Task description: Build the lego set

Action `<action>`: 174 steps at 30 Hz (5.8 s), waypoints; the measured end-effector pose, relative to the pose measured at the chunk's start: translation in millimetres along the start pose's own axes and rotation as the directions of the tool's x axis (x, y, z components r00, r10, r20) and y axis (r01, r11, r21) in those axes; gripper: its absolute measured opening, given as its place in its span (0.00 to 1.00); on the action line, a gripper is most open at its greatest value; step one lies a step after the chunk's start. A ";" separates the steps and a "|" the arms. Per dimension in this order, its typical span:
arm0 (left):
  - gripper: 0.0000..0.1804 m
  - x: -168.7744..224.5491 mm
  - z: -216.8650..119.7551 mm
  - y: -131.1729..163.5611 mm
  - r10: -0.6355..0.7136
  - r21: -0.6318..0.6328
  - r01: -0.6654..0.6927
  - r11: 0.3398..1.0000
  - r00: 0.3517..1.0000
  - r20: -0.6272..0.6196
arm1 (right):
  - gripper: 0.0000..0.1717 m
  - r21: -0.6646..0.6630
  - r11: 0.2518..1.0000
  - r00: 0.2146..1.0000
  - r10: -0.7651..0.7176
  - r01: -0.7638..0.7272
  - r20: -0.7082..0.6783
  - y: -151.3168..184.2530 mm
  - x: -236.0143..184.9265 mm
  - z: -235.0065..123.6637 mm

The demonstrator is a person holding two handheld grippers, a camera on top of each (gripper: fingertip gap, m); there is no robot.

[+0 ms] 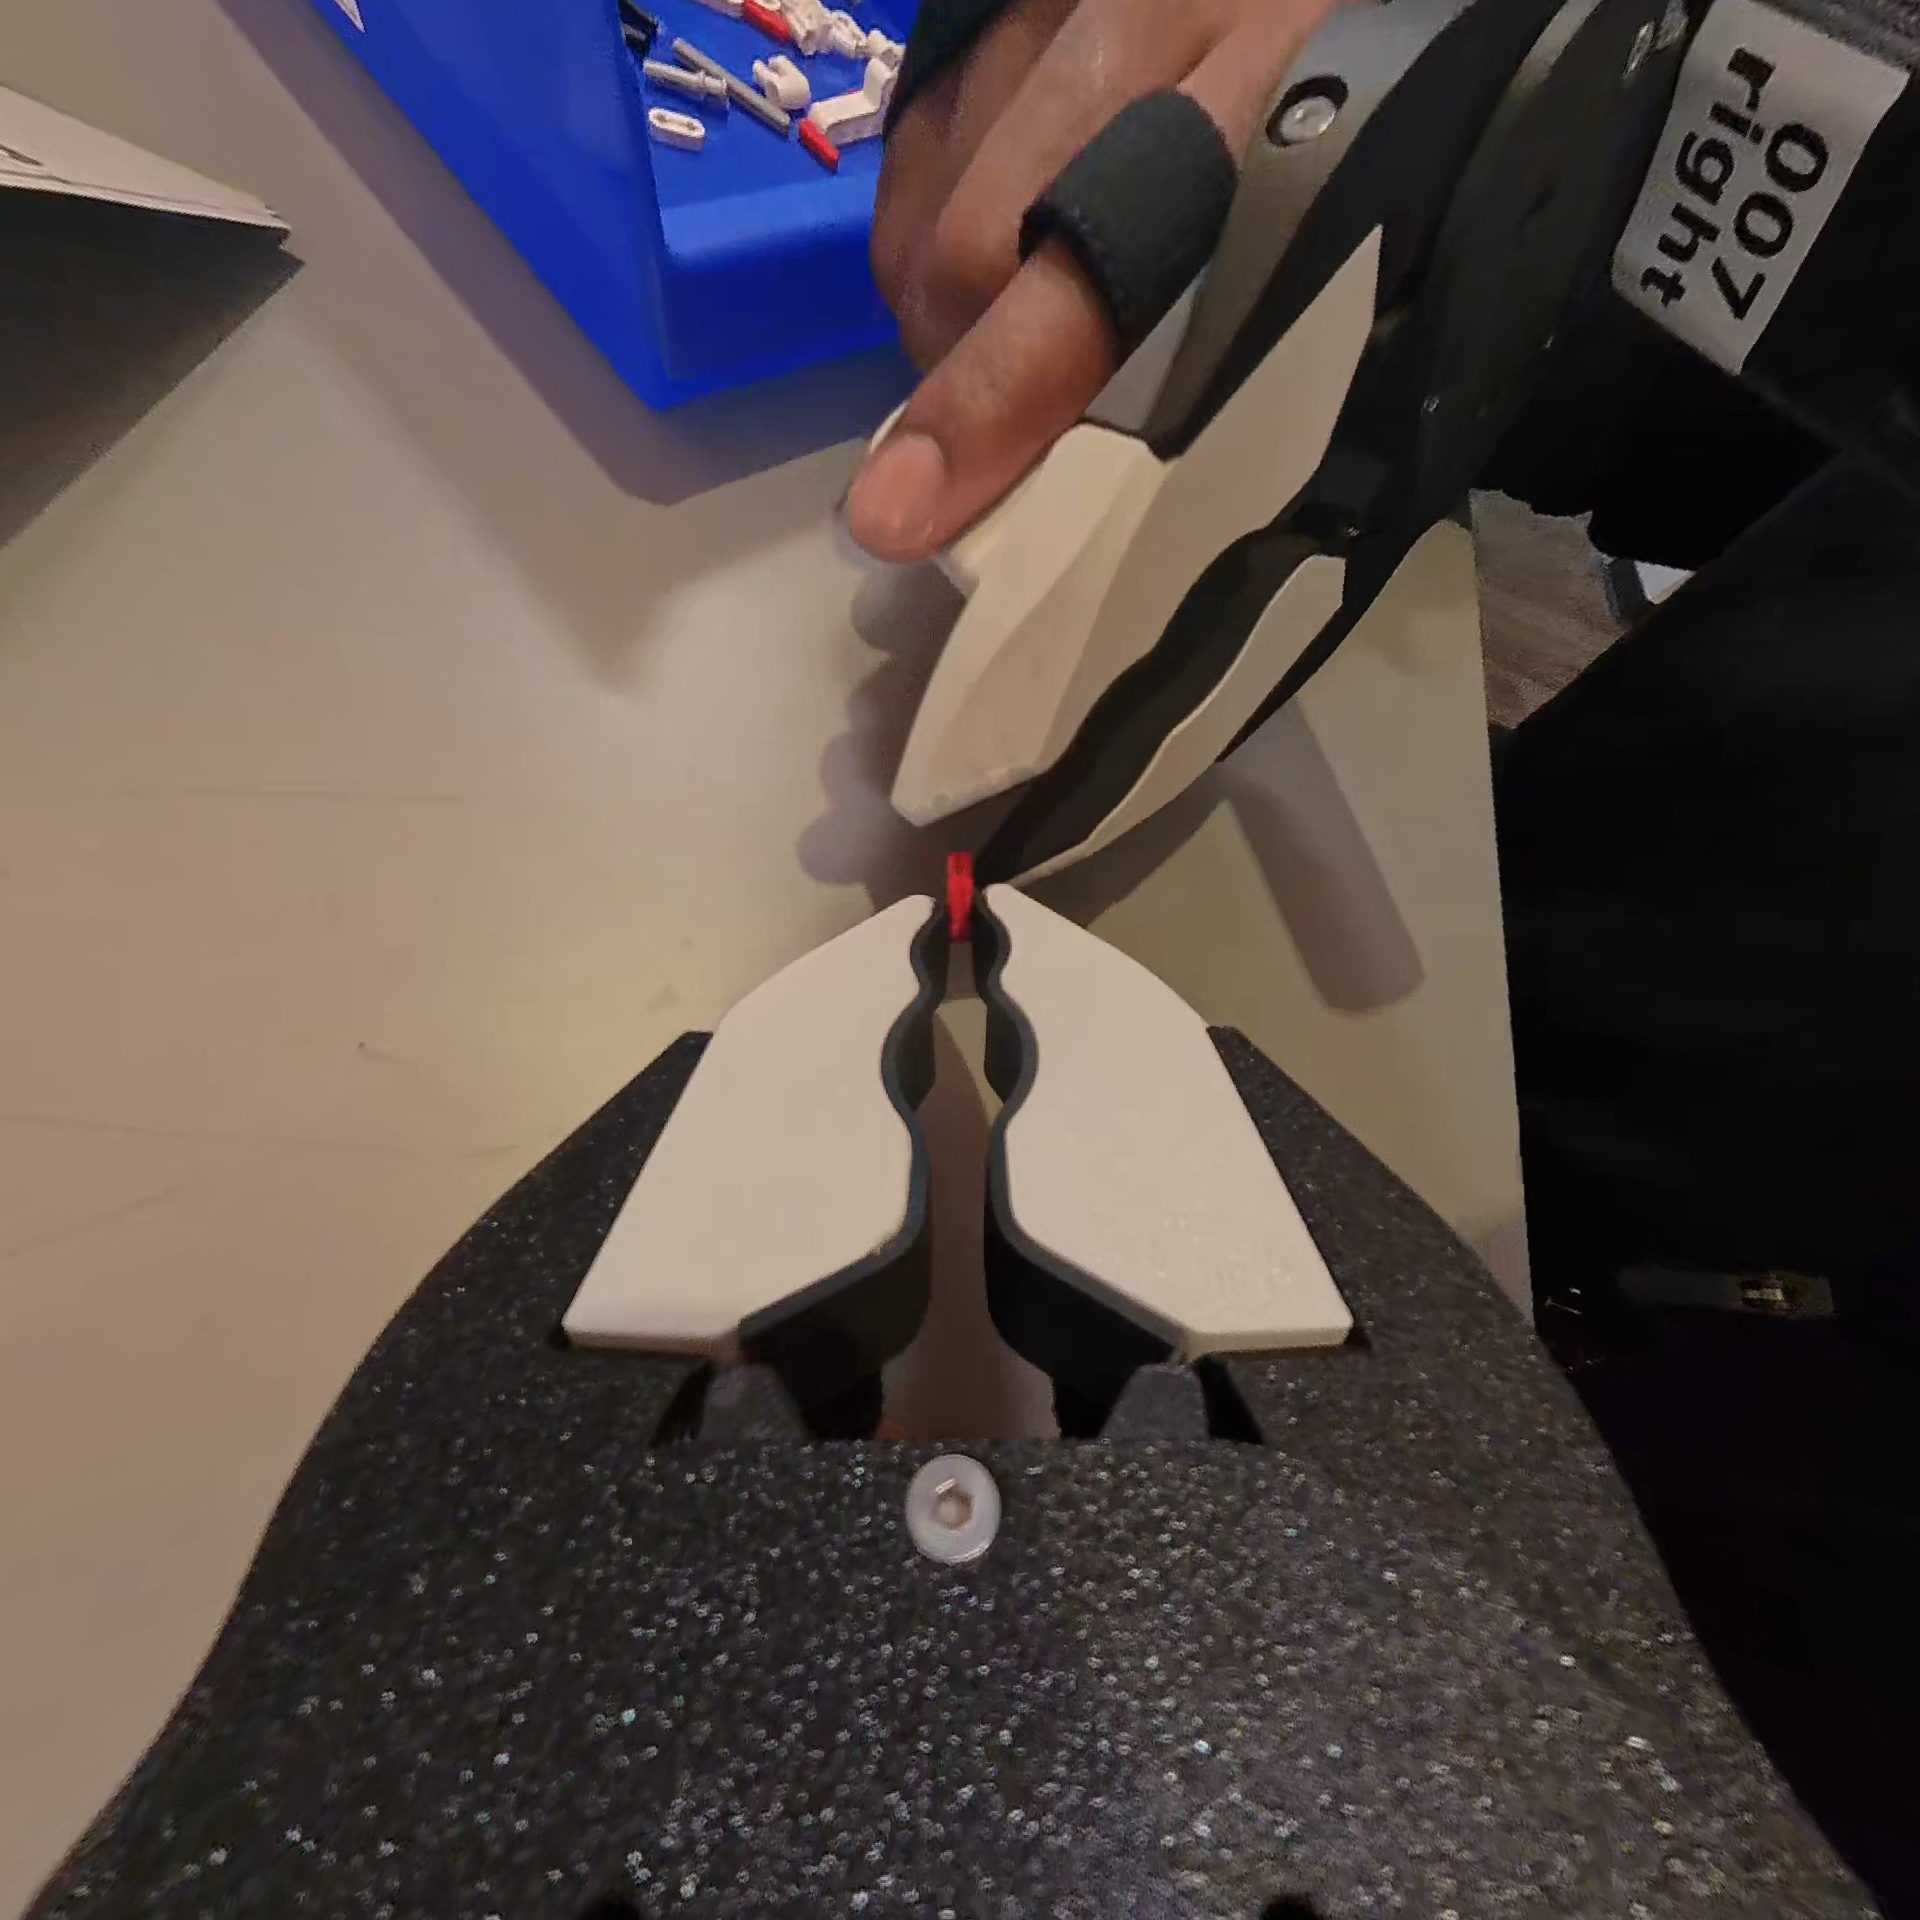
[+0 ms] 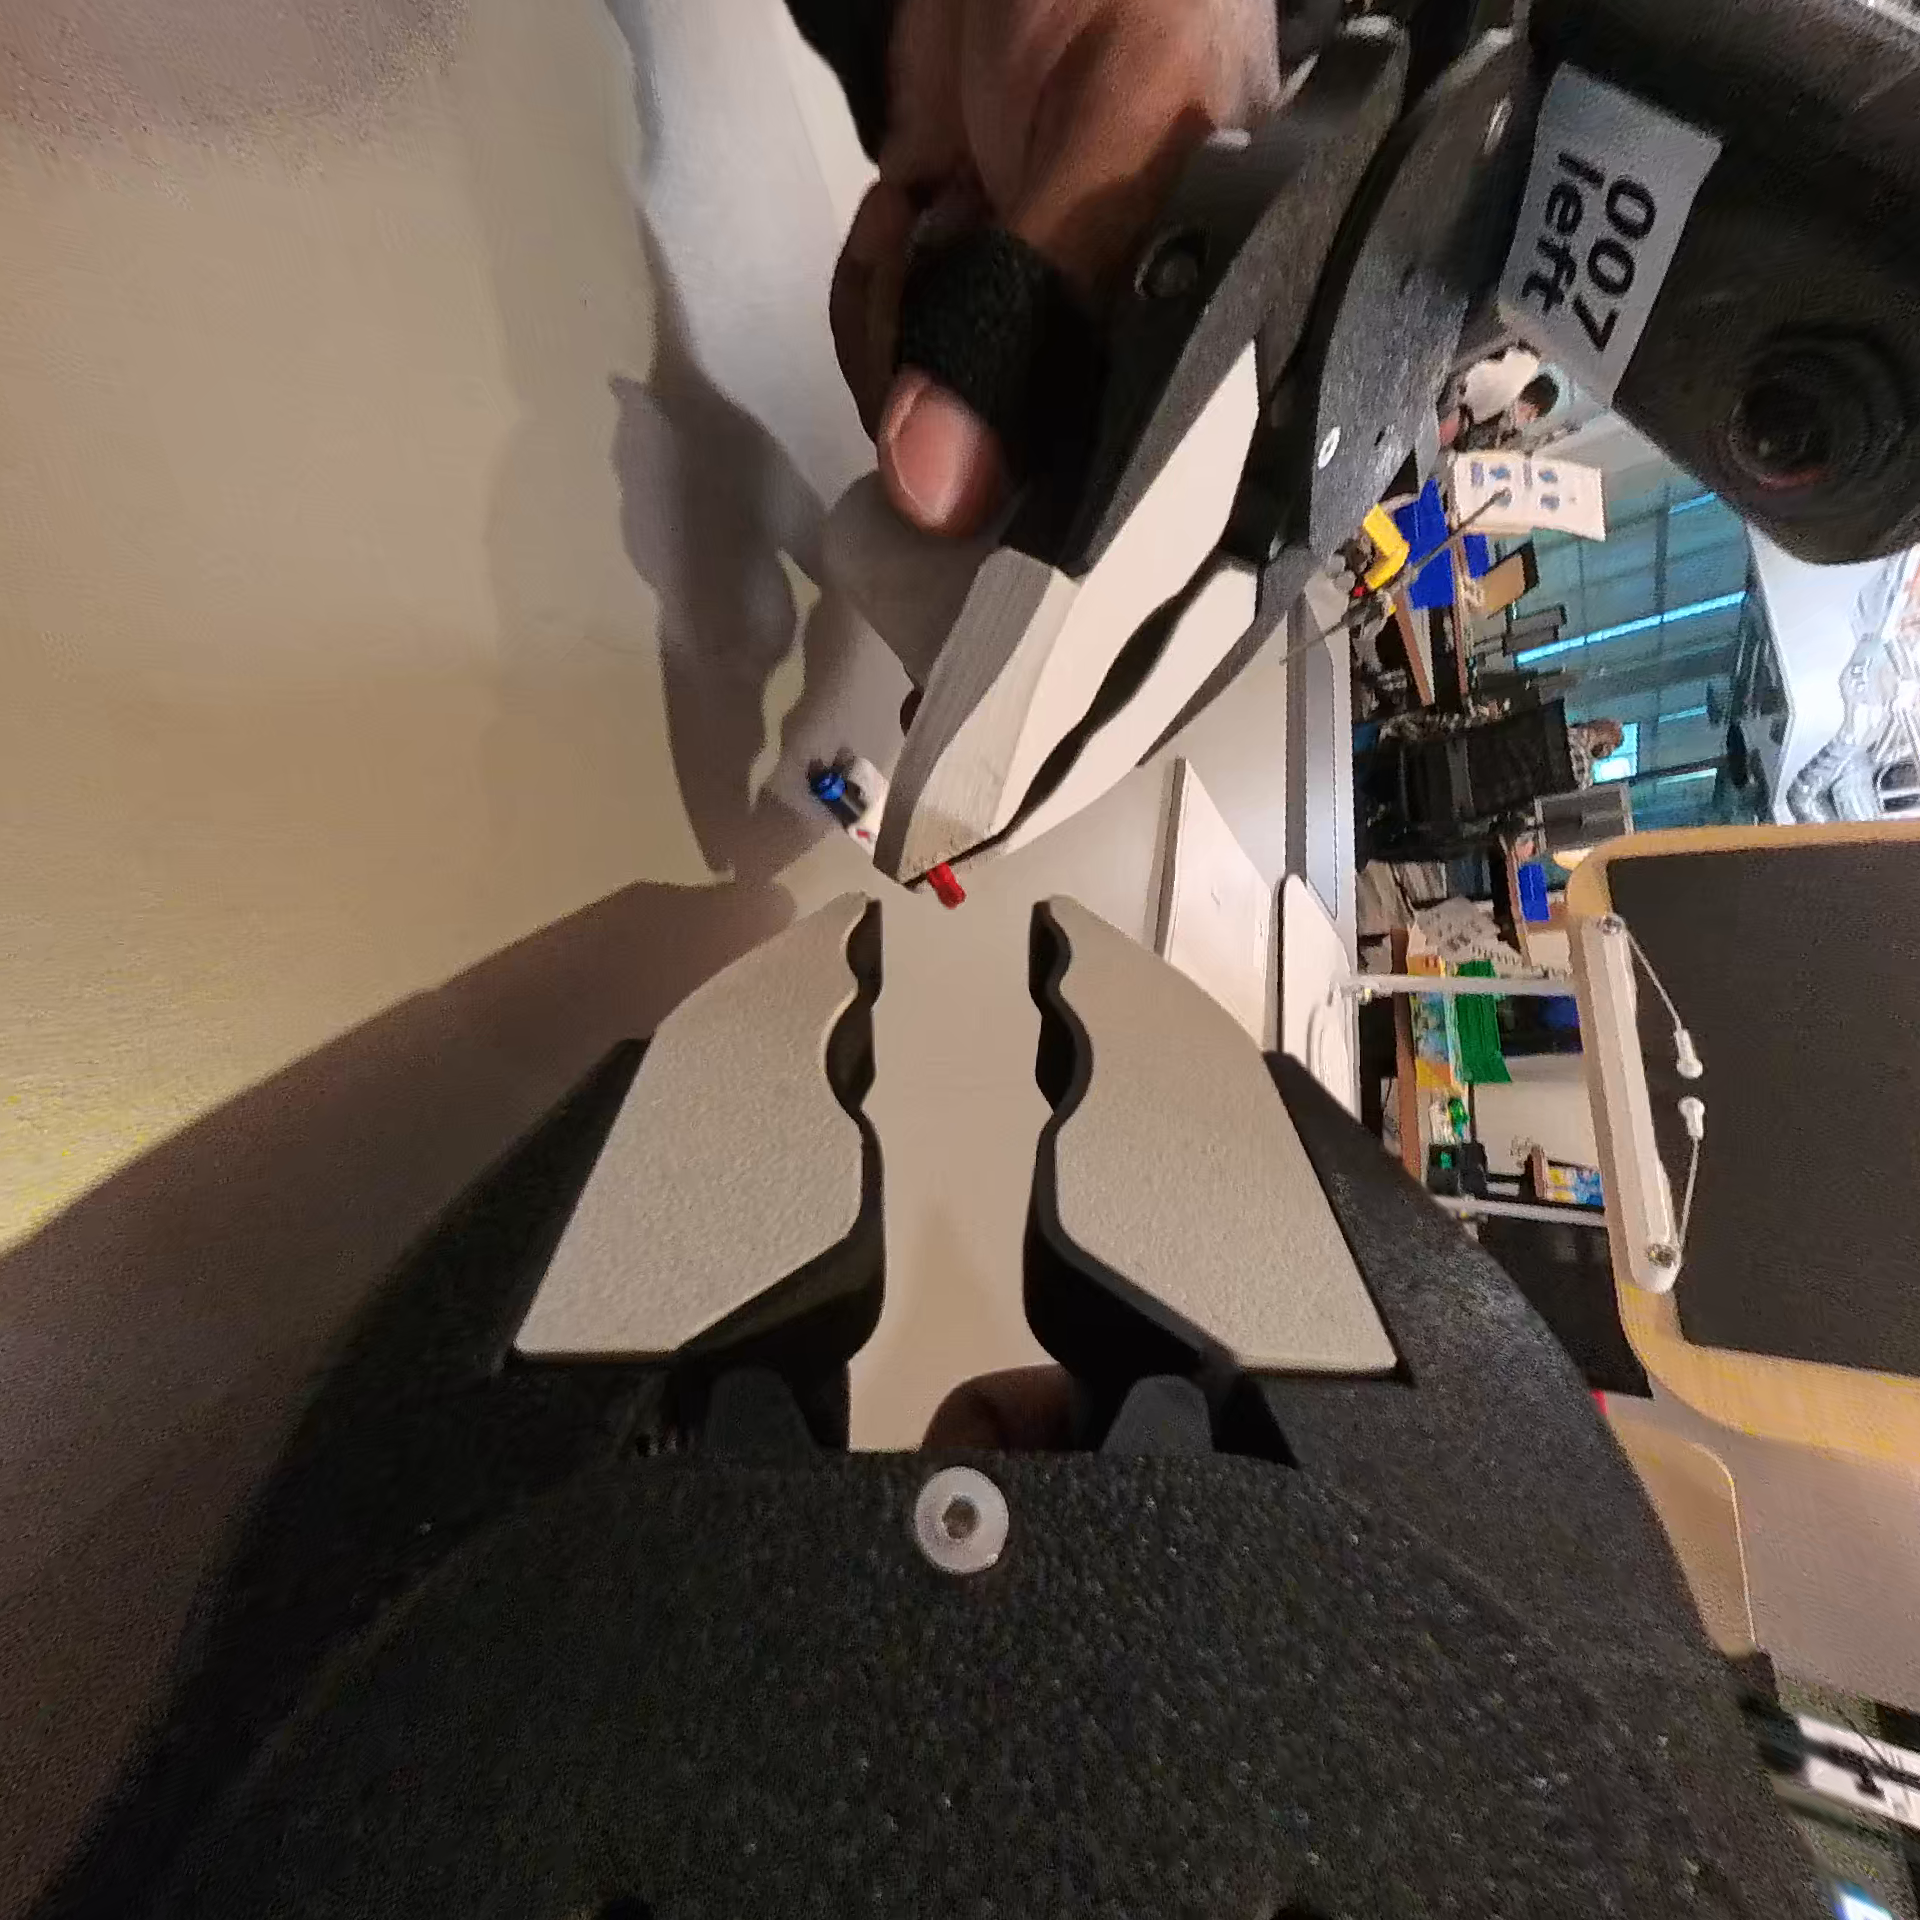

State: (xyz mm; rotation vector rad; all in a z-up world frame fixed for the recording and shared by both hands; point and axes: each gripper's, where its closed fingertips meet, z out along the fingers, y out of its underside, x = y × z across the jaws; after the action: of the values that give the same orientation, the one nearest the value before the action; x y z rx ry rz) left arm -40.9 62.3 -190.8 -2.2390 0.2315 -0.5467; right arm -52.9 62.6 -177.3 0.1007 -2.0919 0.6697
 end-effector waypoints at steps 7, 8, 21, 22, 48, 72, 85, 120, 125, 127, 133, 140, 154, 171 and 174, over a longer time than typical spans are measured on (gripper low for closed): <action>0.02 2.9 5.9 7.7 0.003 -0.049 -0.004 0.999 1.000 -0.016 | 0.04 -0.011 0.996 0.996 -0.087 0.087 -0.019 2.9 -10.3 7.8; 0.02 3.3 6.8 9.0 0.003 -0.057 -0.004 0.998 1.000 -0.017 | 0.03 -0.007 0.996 0.996 -0.088 0.088 -0.018 2.1 -11.5 7.8; 0.03 -6.3 11.2 2.1 -0.042 -0.008 0.042 0.999 0.998 0.045 | 0.02 -0.076 0.993 0.992 -0.094 0.088 -0.079 14.8 -11.8 7.2; 0.06 -8.3 9.6 -0.3 -0.047 0.012 0.047 0.999 0.997 0.053 | 0.02 -0.094 0.994 0.993 -0.072 0.063 -0.093 18.0 -9.1 6.5; 0.04 -7.4 -9.1 -53.5 -0.188 0.459 0.261 0.849 0.962 -0.201 | 0.02 -0.042 0.987 0.917 0.126 -0.154 -0.378 17.6 34.5 -15.7; 0.02 -7.2 -25.5 -64.5 -0.078 0.545 0.098 0.833 0.995 -0.059 | 0.13 -0.107 0.928 0.910 0.318 -0.356 -0.266 47.5 24.9 -46.8; 0.02 6.4 -12.9 -53.5 -0.007 0.454 0.027 0.890 0.999 -0.044 | 0.13 -0.340 0.803 0.828 0.551 -0.490 0.108 55.1 -59.0 -61.2; 0.02 8.2 8.0 -26.5 -0.052 0.260 0.062 0.964 0.998 -0.046 | 0.09 -0.342 0.737 0.780 0.626 -0.583 0.019 56.4 -54.4 -42.6; 0.02 3.2 -0.8 -32.5 -0.099 0.318 0.118 0.941 0.992 -0.077 | 0.09 -0.089 0.880 0.880 0.453 -0.467 -0.143 33.8 -10.2 -35.3; 0.02 1.9 -7.3 -36.4 -0.114 0.351 0.144 0.925 0.988 -0.105 | 0.09 -0.050 0.927 0.913 0.356 -0.372 -0.200 27.0 1.4 -32.7; 0.02 -2.4 -21.6 -45.3 -0.170 0.422 0.228 0.877 0.970 -0.172 | 0.09 0.028 0.990 0.939 0.140 -0.139 -0.315 9.8 14.5 -23.4; 0.02 -3.6 -18.1 -42.9 -0.222 0.408 0.299 0.863 0.949 -0.225 | 0.09 0.030 0.999 0.928 0.051 -0.042 -0.368 4.4 14.6 -19.1; 0.02 -6.1 -12.9 -39.7 -0.220 0.394 0.266 0.880 0.962 -0.159 | 0.09 -0.055 0.998 0.921 -0.037 0.016 -0.388 8.6 11.7 -15.6; 0.02 -11.1 -10.7 -38.8 -0.410 0.381 0.481 0.790 0.875 -0.255 | 0.09 -0.278 0.933 0.837 -0.334 0.228 -0.434 9.5 11.4 -12.5; 0.02 -9.2 -10.2 -36.9 -0.428 0.353 0.513 0.783 0.855 -0.292 | 0.09 -0.278 0.922 0.826 -0.371 0.271 -0.425 6.5 8.4 -12.1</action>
State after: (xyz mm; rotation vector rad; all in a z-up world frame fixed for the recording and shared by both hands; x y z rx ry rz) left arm -54.2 83.0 -160.0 -1.8045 -0.3449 -0.9907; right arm -50.8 75.6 -168.0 0.1558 -1.6037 0.2318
